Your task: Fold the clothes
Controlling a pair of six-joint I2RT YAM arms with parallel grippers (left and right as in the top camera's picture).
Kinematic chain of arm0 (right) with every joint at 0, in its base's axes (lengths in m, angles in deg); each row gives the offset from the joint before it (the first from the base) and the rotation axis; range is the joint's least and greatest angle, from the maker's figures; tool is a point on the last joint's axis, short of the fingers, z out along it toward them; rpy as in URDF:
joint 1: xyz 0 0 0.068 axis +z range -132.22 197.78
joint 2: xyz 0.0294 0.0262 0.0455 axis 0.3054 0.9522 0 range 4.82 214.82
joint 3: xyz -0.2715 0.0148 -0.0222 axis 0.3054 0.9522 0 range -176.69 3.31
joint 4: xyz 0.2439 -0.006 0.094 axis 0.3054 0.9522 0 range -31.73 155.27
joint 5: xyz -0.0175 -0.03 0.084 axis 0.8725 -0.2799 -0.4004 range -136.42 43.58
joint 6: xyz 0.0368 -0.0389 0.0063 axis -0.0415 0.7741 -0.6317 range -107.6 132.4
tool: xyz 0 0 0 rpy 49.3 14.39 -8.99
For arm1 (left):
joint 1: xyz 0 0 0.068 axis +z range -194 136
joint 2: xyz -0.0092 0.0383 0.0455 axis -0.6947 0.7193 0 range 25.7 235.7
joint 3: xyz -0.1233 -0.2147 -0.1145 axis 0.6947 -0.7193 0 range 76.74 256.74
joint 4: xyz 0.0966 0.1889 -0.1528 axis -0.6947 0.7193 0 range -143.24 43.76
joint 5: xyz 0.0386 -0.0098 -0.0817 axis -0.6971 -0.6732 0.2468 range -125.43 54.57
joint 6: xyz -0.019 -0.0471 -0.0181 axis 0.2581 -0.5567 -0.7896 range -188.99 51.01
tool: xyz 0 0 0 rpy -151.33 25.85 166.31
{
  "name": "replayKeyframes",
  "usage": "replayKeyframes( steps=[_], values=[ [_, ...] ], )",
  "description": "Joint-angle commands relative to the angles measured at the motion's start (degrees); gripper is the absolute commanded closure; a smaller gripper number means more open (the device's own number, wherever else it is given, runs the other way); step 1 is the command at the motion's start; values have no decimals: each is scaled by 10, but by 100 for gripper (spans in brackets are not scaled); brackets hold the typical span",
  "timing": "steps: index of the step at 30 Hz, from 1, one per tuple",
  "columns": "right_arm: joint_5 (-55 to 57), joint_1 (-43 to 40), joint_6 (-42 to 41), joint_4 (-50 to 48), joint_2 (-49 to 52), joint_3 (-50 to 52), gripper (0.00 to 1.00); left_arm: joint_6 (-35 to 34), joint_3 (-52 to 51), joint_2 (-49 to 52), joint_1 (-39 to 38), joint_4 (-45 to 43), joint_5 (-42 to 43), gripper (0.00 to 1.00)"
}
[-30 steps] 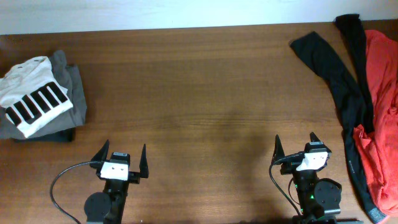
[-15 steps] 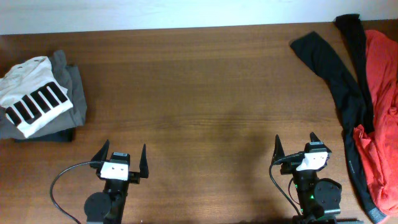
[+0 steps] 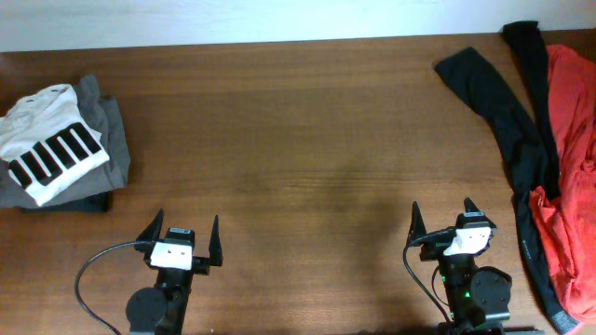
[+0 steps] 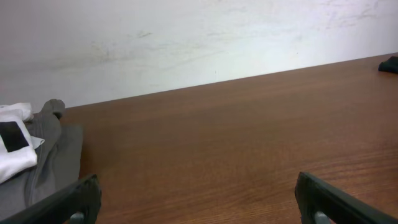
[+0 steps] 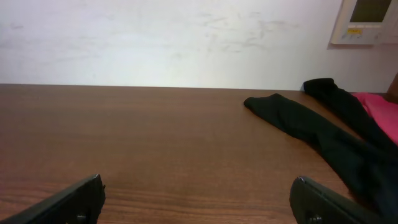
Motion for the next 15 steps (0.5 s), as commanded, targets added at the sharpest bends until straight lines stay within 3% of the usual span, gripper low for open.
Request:
replayKeyframes(
  steps=[1, 15],
  values=[
    [-2, -5, 1, 1, -5, 5, 1, 7, -5, -7, -3, -1, -6, 1],
    [-3, -5, 1, 1, -5, 5, 1, 7, -5, -7, -3, 0, -6, 1]
  ],
)
